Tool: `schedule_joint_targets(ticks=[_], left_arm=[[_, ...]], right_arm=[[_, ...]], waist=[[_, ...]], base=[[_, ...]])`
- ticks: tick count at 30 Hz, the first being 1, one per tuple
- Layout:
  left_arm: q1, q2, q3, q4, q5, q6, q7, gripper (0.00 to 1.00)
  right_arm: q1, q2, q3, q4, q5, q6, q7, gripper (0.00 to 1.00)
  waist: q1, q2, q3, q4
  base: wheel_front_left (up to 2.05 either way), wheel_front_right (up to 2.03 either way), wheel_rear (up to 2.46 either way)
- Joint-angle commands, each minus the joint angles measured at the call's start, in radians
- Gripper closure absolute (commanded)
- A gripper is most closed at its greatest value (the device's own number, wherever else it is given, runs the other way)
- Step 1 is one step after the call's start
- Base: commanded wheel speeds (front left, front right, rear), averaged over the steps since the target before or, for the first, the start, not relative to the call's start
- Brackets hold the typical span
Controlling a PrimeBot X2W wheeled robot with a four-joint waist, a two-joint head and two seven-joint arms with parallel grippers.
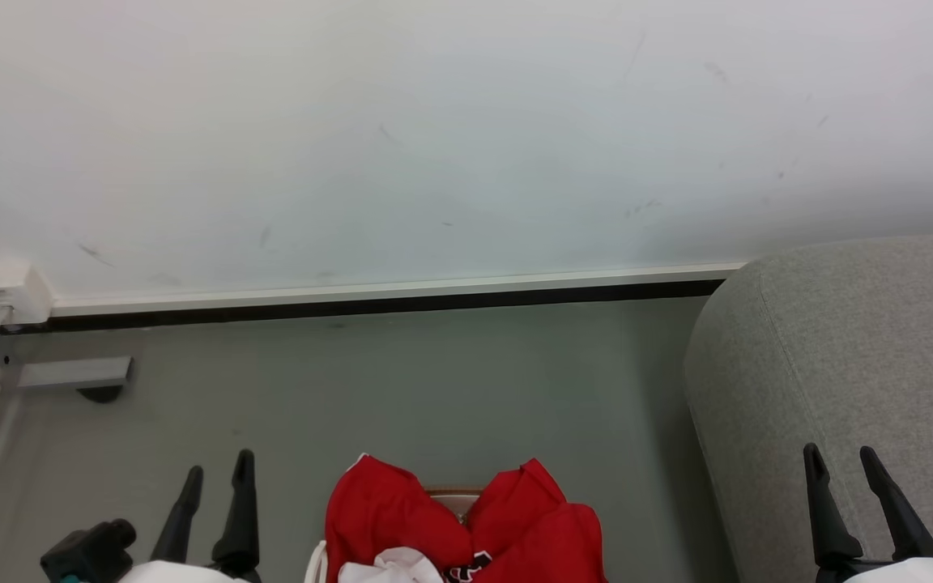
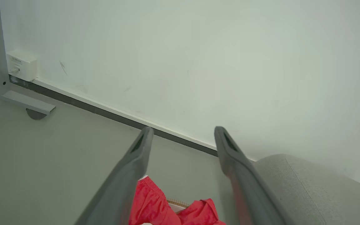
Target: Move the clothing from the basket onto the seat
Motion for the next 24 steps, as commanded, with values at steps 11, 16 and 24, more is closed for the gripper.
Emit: schedule_joint_targets(ticks=[11,16,24], left_arm=[[0.01,0.038,-0.025,-0.014,0.156,0.019,-0.035,0.0],[0.014,0.047,-0.029,-0.011,0.201,0.024,-0.047,0.0],[0.02,0.053,-0.03,0.002,0.252,0.017,-0.065,0.0]], right_arm=[[-0.005,-0.021,0.02,-0.003,-0.1,-0.002,-0.035,0.0],[0.001,-0.019,0.011,-0.004,-0.131,-0.002,-0.048,0.0],[0.014,-0.014,-0.004,0.007,-0.151,-0.002,-0.066,0.0]], waist=[[0.0,0.0,0.001,-0.003],[0.0,0.0,0.0,-0.003],[0.0,0.0,-0.001,-0.002]], base=[[0.0,0.0,0.0],[0.0,0.0,0.0],[0.0,0.0,0.0]])
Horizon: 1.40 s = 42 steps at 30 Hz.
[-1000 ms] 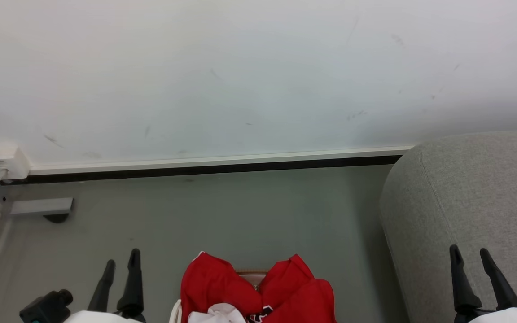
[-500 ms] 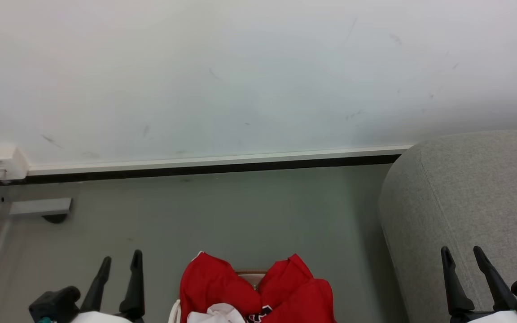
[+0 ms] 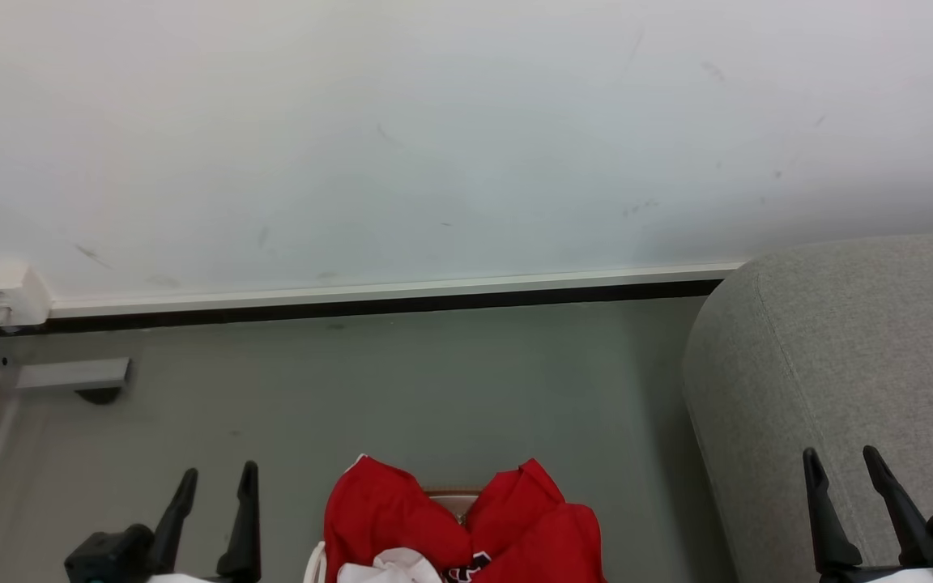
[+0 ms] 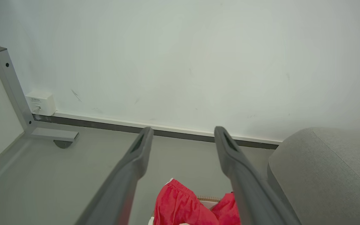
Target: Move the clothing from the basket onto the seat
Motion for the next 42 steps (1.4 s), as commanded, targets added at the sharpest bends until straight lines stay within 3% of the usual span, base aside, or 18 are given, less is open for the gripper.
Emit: schedule_joint_targets(ticks=[1,32,42], left_arm=[[0.004,0.013,0.001,-0.001,0.037,-0.005,-0.011,0.0],[0.024,-0.009,0.014,0.042,0.236,-0.041,-0.071,0.0],[0.012,-0.007,0.014,0.062,0.218,-0.049,-0.069,0.0]], right_arm=[[0.009,-0.013,0.002,0.003,-0.029,-0.002,-0.011,0.0],[0.012,-0.043,0.041,0.058,-0.176,-0.002,-0.071,0.0],[0.013,-0.039,0.044,0.061,-0.157,-0.002,-0.071,0.0]], waist=[[0.0,0.0,0.0,0.001],[0.0,0.0,-0.004,-0.004],[0.0,0.0,-0.001,-0.007]], base=[[0.0,0.0,0.0],[0.0,0.0,0.0],[0.0,0.0,0.0]])
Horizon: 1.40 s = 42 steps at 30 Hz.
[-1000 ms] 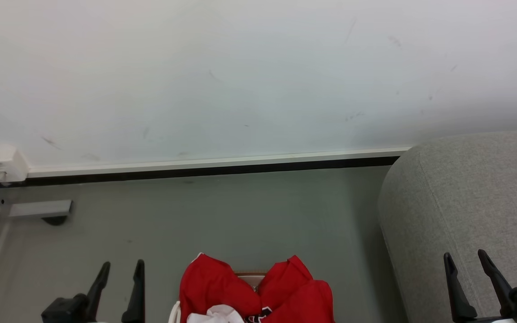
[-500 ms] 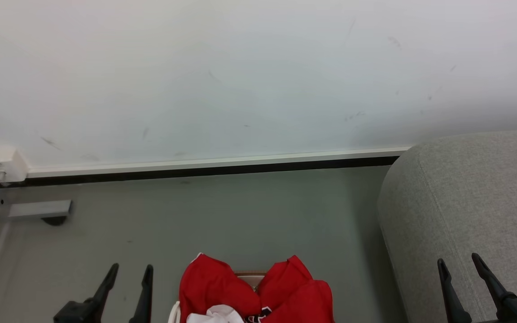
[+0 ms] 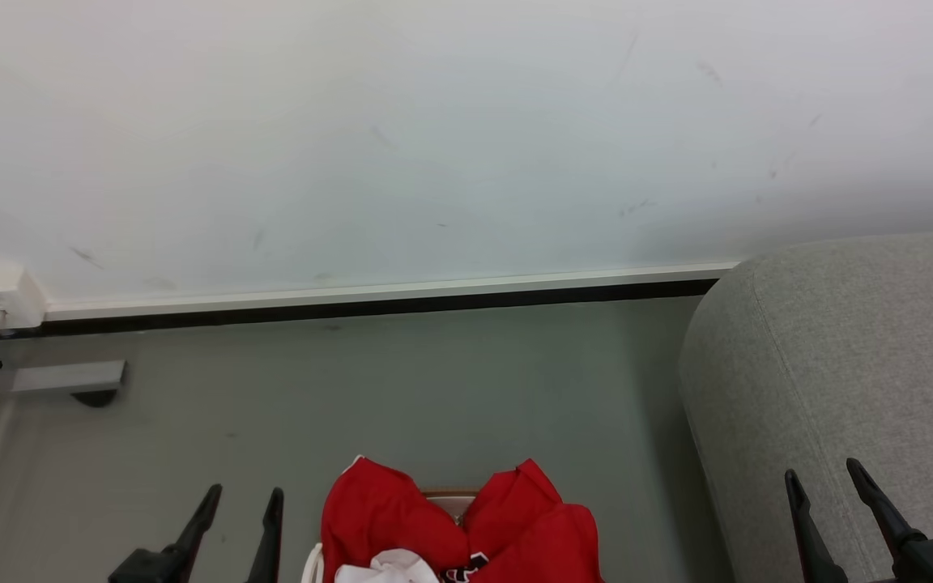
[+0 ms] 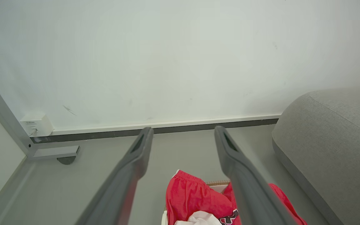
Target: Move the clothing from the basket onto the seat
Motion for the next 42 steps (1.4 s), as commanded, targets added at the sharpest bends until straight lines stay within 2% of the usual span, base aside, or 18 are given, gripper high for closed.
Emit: schedule_joint_targets(ticks=[1,10,15,21,25,33,42], left_arm=[[0.0,0.002,0.002,-0.001,-0.007,-0.005,-0.001,0.0],[-0.009,0.005,0.004,0.006,-0.024,-0.005,-0.001,0.0],[-0.018,0.009,-0.02,0.011,-0.031,-0.005,-0.001,0.0],[-0.089,0.036,-0.144,0.029,-0.057,-0.005,-0.001,0.0],[-0.169,0.066,-0.279,0.081,-0.084,-0.005,-0.001,0.0],[-0.406,0.132,-0.589,0.239,-0.155,-0.005,0.105,0.0],[-0.631,0.139,-0.789,0.44,-0.22,-0.005,0.134,0.0]], right_arm=[[0.009,-0.006,0.002,0.004,0.006,-0.002,-0.004,0.0],[-0.002,-0.008,0.007,0.001,0.015,-0.002,-0.004,0.0],[-0.022,-0.012,0.018,-0.013,0.02,-0.002,-0.004,0.0],[-0.057,-0.016,0.025,-0.058,0.018,-0.002,-0.004,0.0],[-0.087,-0.017,0.022,-0.101,0.01,-0.002,-0.002,0.0],[-0.165,-0.005,0.015,-0.206,-0.015,-0.002,-0.002,0.0],[-0.219,0.021,-0.019,-0.317,-0.047,-0.002,-0.002,0.0]], waist=[[0.0,-0.0001,0.0,-0.001],[0.0,-0.0001,0.006,-0.01],[0.0,-0.0001,0.021,-0.039],[0.0,-0.0001,0.091,-0.101],[0.0,-0.0001,0.165,-0.135],[0.0,-0.0001,0.396,-0.201],[0.0,-0.0001,0.64,-0.247]], base=[[0.0,0.0,0.0],[0.0,0.0,0.0],[0.0,0.0,0.0],[0.0,0.0,0.0],[0.0,0.0,0.0],[0.0,0.0,0.0],[0.0,0.0,0.0]])
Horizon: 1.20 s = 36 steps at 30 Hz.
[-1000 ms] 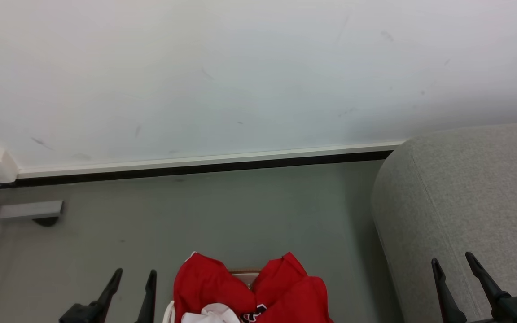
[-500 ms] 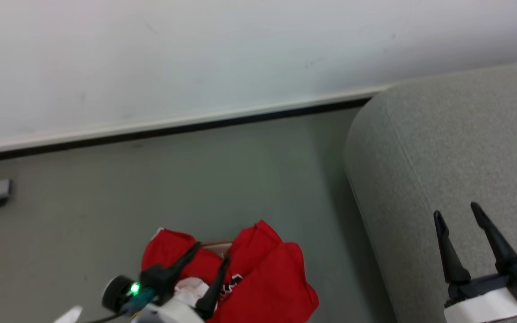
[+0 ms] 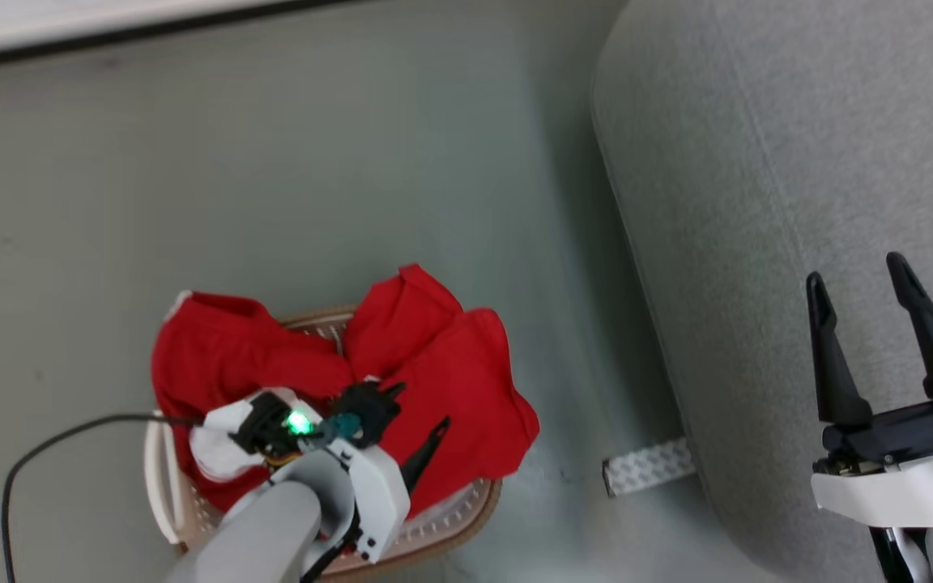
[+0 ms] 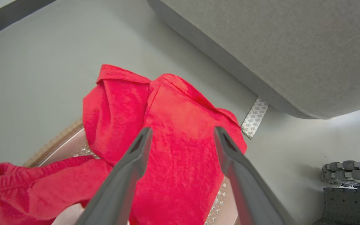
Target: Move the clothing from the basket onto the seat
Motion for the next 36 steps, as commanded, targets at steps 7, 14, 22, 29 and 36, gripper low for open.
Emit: schedule_joint_targets(ticks=[7,14,22,29,36], left_arm=[[-0.179,-0.009,-0.084,0.149,-0.031,0.002,-0.034,0.0],[-0.294,-0.009,-0.096,0.272,-0.017,0.01,-0.052,0.0],[-0.358,-0.043,-0.096,0.389,-0.026,0.019,-0.086,0.0],[-0.388,-0.058,-0.106,0.449,-0.02,0.043,-0.105,0.0],[-0.403,-0.052,-0.109,0.474,-0.026,0.053,-0.119,0.0]], right_arm=[[-0.036,0.021,-0.021,-0.104,-0.029,-0.002,0.001,0.0],[-0.037,0.028,-0.021,-0.17,-0.051,-0.002,0.001,0.0],[-0.017,0.038,-0.027,-0.199,-0.061,-0.002,0.001,0.0],[-0.022,0.041,-0.022,-0.194,-0.069,-0.002,0.001,0.0],[-0.035,0.043,-0.018,-0.185,-0.069,-0.002,0.001,0.0]], waist=[[-0.0004,0.0,0.277,-0.048],[-0.0004,0.0,0.363,-0.045],[-0.0004,0.0,0.39,-0.033],[-0.0004,0.0,0.397,-0.026],[-0.0004,0.0,0.402,-0.018]], base=[[0.0,0.0,0.0],[0.0,0.0,0.0],[0.0,0.0,0.0],[0.0,0.0,0.0],[0.0,0.0,0.0]])
